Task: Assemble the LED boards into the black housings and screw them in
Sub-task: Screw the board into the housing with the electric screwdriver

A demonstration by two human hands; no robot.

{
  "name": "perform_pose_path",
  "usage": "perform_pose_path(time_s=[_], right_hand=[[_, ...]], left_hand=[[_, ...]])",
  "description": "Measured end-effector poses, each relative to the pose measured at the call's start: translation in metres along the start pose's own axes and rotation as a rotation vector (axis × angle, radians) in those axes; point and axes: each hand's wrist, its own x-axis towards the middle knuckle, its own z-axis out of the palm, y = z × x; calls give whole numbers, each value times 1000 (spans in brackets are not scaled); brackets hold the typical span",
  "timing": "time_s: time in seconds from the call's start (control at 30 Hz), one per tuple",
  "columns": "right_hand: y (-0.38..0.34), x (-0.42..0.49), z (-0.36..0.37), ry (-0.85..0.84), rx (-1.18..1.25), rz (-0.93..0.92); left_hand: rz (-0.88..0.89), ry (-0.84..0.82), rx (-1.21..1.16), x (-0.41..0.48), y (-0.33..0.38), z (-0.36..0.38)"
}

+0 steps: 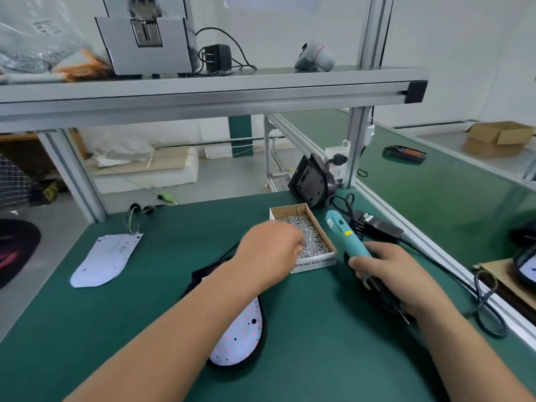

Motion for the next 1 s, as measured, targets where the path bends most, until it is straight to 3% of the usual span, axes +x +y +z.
perform_pose_path(time_s=[0.1,0.23,0.6,0.9,1.0], right_hand=[[1,-1,3,-54,268,-36],[4,2,0,-78,417,-47],[12,11,1,-73,516,-92],[8,7,2,-55,456,-105],[8,8,2,-48,513,-121]], left_hand=[[0,-144,166,35,12,12],[27,-209,276,59,11,22],[-27,-222,71,66,2,43],[-77,-101,-160,63,-8,33],[-181,-16,-599,56,-12,8]])
